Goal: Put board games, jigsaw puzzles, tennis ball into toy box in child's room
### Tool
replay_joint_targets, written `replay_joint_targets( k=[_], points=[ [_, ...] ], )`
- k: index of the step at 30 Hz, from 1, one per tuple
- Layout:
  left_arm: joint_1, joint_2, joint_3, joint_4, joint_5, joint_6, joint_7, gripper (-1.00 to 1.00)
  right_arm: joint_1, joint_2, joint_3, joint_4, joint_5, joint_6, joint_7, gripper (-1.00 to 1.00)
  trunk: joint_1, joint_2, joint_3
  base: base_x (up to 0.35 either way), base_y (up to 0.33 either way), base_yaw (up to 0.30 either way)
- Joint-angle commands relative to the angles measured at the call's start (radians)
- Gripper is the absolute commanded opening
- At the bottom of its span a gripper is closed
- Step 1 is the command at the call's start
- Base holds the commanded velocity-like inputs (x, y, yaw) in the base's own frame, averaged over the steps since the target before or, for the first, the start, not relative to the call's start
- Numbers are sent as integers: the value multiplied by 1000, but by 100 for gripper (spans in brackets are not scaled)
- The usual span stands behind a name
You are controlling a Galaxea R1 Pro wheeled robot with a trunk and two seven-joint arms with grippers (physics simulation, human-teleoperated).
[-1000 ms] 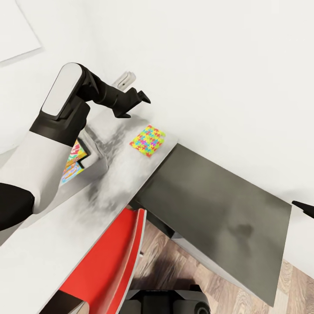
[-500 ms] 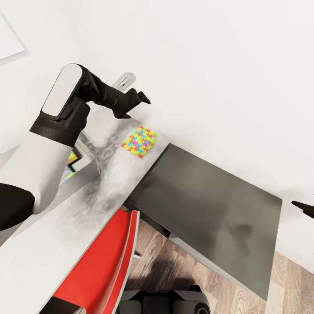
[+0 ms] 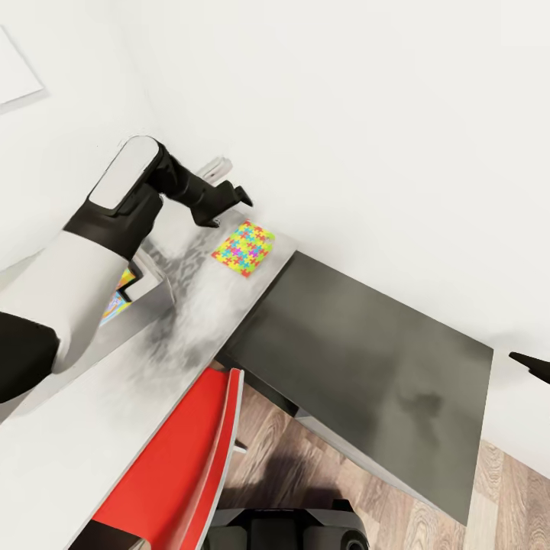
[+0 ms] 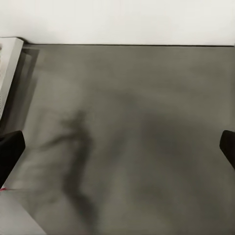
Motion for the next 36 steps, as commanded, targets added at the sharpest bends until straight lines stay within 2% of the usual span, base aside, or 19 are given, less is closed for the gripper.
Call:
replay_joint_targets(
  k=[1,4,7,8,12,13,16,17,19,20,24,25,27,32,36],
  points=[
    [-8,2,-13,28,8,-2,5,100,-1,0,-1,0,6,5,9,100,0,-2,-1,0,0,-4],
    [-24,6,-29,89,2,-2,-4,100,-1,0,-1,0,6,5,17,100,0,-2,-1,0,0,-3],
    [-41,15,-43,182,-32,-3,-24,100,0,0,4,0,6,5,38,100,0,-2,-1,0,0,-2],
    [-41,15,-43,182,-32,-3,-24,100,0,0,4,0,6,5,38,100,0,-2,-1,0,0,-1],
    [-53,38,-52,277,-113,-4,-69,100,0,-2,17,0,7,5,56,100,0,-2,-1,0,0,0],
    [-53,38,-52,277,-113,-4,-69,100,0,-2,17,0,7,5,56,100,0,-2,-1,0,0,0],
    [-58,58,-54,337,-171,-6,-117,100,0,-4,25,0,7,5,62,100,0,-2,-1,0,0,0],
    [-58,58,-54,337,-171,-6,-117,100,0,-4,25,0,7,5,62,100,0,-2,-1,0,0,0],
    [-59,66,-55,365,-202,-10,-155,100,0,-4,28,0,7,5,64,100,0,-2,-1,0,0,0],
    [-59,66,-55,365,-202,-10,-155,100,0,-4,28,0,7,5,64,100,0,-2,-1,0,0,0],
    [-62,76,-57,394,-268,-15,-232,100,0,-3,31,0,8,5,67,100,0,-2,-1,0,0,0],
    [-62,76,-57,394,-268,-15,-232,100,0,-3,31,0,8,5,67,100,0,-2,-1,0,0,0],
    [-65,78,-57,401,-300,-17,-267,100,0,-2,33,0,7,5,67,100,0,-2,-2,0,0,0],
    [-75,79,-57,408,-331,-18,-321,100,0,-1,44,0,7,5,68,100,0,-2,-4,0,0,0],
    [-84,80,-58,414,-352,-20,-396,100,0,-2,55,0,7,5,68,100,0,-2,-9,0,0,0]
  ],
)
